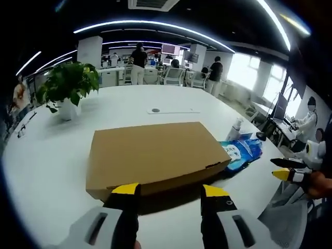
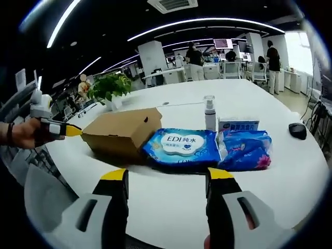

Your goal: Operate the shoe box by opening the lid, removing the specified soft item, and placing it in the target area until the item is outside and the box remains undamaged.

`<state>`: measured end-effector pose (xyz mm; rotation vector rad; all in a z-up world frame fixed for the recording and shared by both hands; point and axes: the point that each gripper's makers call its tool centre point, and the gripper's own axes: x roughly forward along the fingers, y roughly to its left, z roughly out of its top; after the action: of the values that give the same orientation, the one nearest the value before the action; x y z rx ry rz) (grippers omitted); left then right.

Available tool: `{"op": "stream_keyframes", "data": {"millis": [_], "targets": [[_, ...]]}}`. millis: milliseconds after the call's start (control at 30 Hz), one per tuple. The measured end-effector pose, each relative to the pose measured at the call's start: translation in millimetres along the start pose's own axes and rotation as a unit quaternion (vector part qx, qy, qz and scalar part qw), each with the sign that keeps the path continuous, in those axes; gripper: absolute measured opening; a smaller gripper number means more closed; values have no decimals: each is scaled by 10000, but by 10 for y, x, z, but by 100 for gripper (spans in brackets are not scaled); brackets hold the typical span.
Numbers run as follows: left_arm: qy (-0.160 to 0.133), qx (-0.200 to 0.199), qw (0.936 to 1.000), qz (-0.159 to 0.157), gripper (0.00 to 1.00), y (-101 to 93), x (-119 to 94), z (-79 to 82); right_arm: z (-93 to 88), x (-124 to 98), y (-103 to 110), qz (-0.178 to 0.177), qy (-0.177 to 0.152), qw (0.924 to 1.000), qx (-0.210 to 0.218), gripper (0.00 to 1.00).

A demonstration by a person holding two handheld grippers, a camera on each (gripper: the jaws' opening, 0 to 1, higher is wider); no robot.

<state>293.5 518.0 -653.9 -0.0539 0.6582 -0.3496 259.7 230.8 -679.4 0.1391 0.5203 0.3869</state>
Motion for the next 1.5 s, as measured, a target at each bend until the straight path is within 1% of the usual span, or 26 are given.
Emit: {"op": "stream_keyframes", "data": {"millis": [33,67,133,200,233,267,300,433,533,600,700,900,1000,1367,1433,1500], "targets": [[-5,-22,10000,44,47,2,-12,-24,20,-2,-21,20,-5,10000,5,57],[33,-74,9999,147,47,17,-27,-80,50,-4,-30,77,-10,10000,11,57],[98,-103,9996,225,47,15,-32,-153,104,-17,-9,176,-52,9998,-95,57],[153,-149,9993,313,46,-5,-40,-208,122,-25,10,232,-62,9997,-93,57],[153,-227,9991,330,46,-16,-40,-216,125,-28,24,257,-68,9996,-89,56],[154,-411,9984,368,46,-31,-35,-226,118,-27,49,334,-66,9993,-122,56],[156,-476,9980,398,46,-37,-25,-228,111,-26,59,372,-57,9992,-160,57],[191,-384,9983,400,46,-122,31,-184,111,-23,49,445,-56,9989,-162,57],[192,-331,9985,379,46,-168,66,-108,110,11,0,455,-68,9989,-93,57],[162,-351,9985,376,46,-180,90,-57,114,15,-9,454,-54,9988,-152,57],[156,-325,9987,358,46,-206,136,-25,136,34,-53,445,-92,9989,-116,57],[145,-327,9988,349,46,-198,158,-31,144,68,-73,414,-109,9990,-83,57],[172,-270,9989,335,47,-185,154,-47,139,91,-55,431,-76,9989,-158,58],[73,-484,9984,290,48,-167,179,-60,71,89,-52,455,46,9985,-290,60],[91,-505,9983,271,48,-186,181,-81,86,92,-73,442,-4,9987,-263,60],[163,-434,9985,287,48,-194,169,-110,74,83,-95,418,-19,9990,-128,60]]}}
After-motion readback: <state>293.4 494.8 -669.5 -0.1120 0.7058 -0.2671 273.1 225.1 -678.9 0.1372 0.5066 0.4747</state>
